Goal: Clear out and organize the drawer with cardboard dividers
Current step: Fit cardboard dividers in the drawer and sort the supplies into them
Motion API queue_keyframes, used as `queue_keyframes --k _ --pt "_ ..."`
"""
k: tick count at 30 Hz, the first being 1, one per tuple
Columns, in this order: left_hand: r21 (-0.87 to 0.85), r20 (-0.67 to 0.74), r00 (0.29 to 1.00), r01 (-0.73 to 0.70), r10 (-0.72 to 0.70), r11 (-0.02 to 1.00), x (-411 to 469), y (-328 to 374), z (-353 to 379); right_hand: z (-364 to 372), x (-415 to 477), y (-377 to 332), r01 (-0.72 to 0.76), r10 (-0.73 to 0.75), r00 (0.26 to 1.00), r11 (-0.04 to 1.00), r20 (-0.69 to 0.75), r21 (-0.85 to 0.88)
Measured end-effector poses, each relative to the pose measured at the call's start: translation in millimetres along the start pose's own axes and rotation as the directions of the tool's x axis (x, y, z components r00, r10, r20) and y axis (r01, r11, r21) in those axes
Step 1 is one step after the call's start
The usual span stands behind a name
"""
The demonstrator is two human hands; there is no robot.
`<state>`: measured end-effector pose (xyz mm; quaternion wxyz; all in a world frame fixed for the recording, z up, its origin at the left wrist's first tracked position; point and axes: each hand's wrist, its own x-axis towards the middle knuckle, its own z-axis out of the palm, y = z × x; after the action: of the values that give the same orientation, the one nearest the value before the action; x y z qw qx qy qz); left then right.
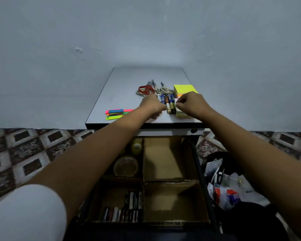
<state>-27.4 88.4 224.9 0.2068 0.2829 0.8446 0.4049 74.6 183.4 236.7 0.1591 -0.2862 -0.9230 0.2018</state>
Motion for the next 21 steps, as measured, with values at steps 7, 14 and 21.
queue_keyframes --k 7,14,21 --pt "-0.125 -0.043 0.992 0.110 -0.116 0.986 34.0 -1.2 18.1 7.9 24.5 0.8 0.025 -0.019 0.998 0.994 0.054 -0.102" --pt "-0.114 0.004 0.989 0.146 -0.147 0.983 44.0 -2.6 21.6 12.8 27.4 5.2 0.070 -0.055 0.994 0.986 0.097 -0.151" --pt "-0.090 0.044 0.989 0.146 -0.143 0.985 46.0 -3.1 17.9 13.5 30.4 7.2 0.108 -0.085 0.988 0.977 0.129 -0.182"
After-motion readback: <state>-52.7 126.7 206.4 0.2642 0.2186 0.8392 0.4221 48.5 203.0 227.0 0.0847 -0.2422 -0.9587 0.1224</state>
